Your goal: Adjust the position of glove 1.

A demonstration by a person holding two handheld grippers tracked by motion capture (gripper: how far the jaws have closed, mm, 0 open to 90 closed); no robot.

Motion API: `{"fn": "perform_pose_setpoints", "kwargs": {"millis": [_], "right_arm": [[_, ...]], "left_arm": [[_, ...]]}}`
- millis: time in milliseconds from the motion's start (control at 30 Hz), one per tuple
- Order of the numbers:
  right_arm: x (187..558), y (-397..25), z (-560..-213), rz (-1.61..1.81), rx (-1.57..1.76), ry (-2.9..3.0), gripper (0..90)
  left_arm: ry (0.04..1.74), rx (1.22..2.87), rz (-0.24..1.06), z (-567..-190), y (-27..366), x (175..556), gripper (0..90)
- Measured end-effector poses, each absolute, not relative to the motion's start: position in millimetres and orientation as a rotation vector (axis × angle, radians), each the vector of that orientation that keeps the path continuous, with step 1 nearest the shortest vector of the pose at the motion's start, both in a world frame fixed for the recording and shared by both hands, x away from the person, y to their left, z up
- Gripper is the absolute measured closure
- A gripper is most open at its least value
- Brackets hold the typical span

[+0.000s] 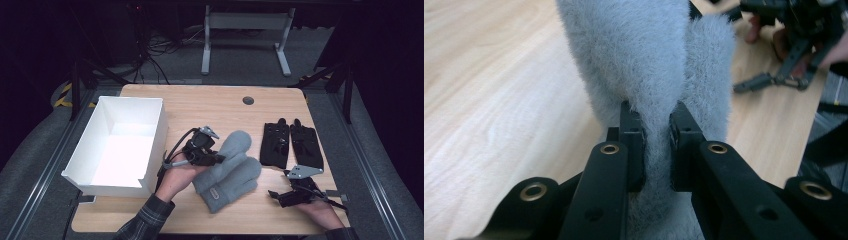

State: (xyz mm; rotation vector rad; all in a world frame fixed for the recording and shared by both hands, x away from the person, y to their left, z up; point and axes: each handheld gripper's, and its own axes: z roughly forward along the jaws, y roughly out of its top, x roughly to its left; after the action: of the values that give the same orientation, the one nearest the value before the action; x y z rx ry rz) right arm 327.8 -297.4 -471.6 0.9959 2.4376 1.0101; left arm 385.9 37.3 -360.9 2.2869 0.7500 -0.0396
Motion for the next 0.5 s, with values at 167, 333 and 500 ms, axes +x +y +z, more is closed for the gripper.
{"fn": "perform_pose_setpoints", "kwargs": {"millis": [167,333,500], "right_arm": [[328,-297,-472,1.01,0.995,2.437,4.0],[328,-297,-472,1.01,0.995,2.438,4.0],[328,-297,-472,1.01,0.995,2.438,4.0]], "left_arm": [[0.718,2.328,-0.072,-367,23,375,81.1],[0.689,2.363,-0.073,-375,8,370,81.1],[0.701,2.394,-0.077,-388,-2,370,81.1]]}}
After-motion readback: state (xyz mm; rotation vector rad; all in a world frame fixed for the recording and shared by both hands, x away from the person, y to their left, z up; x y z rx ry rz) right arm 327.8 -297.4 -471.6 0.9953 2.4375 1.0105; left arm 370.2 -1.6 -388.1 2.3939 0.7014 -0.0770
